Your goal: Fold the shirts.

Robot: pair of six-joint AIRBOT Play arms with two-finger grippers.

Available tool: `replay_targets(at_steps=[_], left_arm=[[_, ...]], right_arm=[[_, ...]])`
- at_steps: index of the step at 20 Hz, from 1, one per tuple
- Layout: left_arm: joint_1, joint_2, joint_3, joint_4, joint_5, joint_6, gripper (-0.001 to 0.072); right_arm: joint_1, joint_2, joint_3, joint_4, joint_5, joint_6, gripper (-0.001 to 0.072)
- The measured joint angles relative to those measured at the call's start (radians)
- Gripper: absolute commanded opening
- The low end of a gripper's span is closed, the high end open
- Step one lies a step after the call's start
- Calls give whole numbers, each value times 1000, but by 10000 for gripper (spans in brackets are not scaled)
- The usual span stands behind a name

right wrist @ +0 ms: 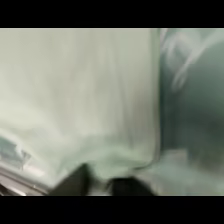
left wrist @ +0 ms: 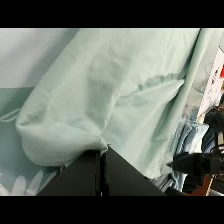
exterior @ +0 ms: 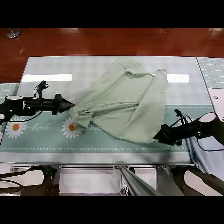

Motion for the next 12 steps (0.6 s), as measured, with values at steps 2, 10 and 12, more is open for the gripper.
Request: replay_targets(at_steps=[2, 10, 12], left_arm=[[-9, 0, 1, 0, 0, 3, 20], [-6, 112, 333, -83, -36, -9, 19], [-4, 156, 505, -95, -24, -39, 19]], right_arm=[[34, -16, 45, 34, -8, -16, 33], [56, -30, 704, 14, 68, 21, 33], [56, -30, 950, -7, 79, 54, 33]])
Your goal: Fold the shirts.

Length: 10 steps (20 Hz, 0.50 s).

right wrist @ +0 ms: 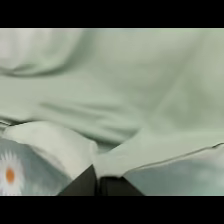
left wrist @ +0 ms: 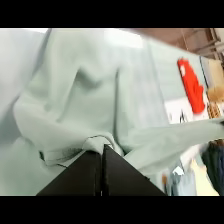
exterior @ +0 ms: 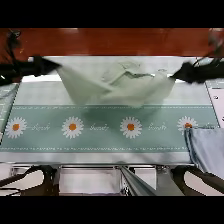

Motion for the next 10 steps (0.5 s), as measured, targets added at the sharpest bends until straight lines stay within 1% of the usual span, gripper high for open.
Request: replay_targets(at_steps=[3, 5, 7, 10], left_arm=[[7, 62, 255, 49, 33, -79, 19], [21, 106, 414, 134, 45, -145, 19], [48, 161, 544, 248, 53, -216, 19], [108, 272, 672, 425, 47, -308, 19]], right_arm=[[0, 0, 343, -19, 31, 29, 33], [0, 16, 521, -30, 51, 45, 33], [0, 63, 624, -52, 60, 58, 34], [0, 167, 690, -113, 84, 69, 33]])
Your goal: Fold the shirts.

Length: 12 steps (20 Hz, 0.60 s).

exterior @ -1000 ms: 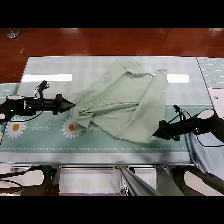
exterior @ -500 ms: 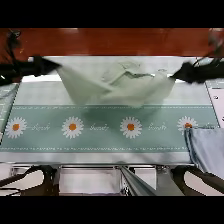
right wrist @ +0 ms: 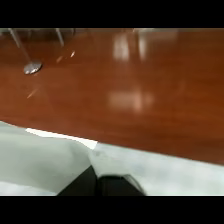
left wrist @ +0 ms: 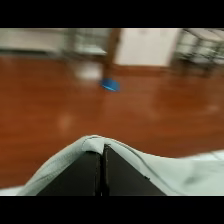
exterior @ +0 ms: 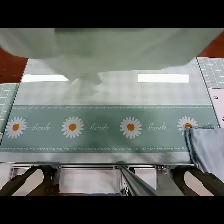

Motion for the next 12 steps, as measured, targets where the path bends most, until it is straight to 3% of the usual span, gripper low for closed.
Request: replay_targets(at_steps=[6, 12], left_arm=[[44, 257, 72, 299, -75, -63, 19], [-145, 404, 34, 534, -160, -122, 19]], right_arm=[[0, 203, 35, -138, 64, 18, 34], [0, 279, 8, -197, 208, 42, 34]])
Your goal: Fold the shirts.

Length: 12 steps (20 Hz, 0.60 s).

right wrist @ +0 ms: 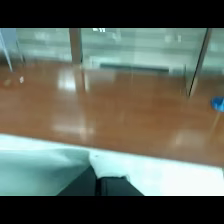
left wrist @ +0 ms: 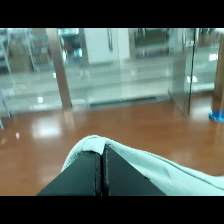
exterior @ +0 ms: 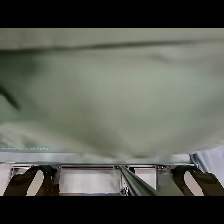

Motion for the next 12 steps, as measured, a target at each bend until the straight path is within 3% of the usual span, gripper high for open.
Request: replay_targets(at_steps=[5, 9, 12], left_arm=[[-83, -29, -221, 29, -18, -49, 19], [-101, -171, -427, 22, -6, -60, 19], [-126, -334, -523, 18, 75, -63, 20]], right_arm=[[0, -4, -262, 23, 32, 6, 33], [0, -71, -539, 35, -67, -10, 33], [1, -199, -665, 50, -183, -25, 33]])
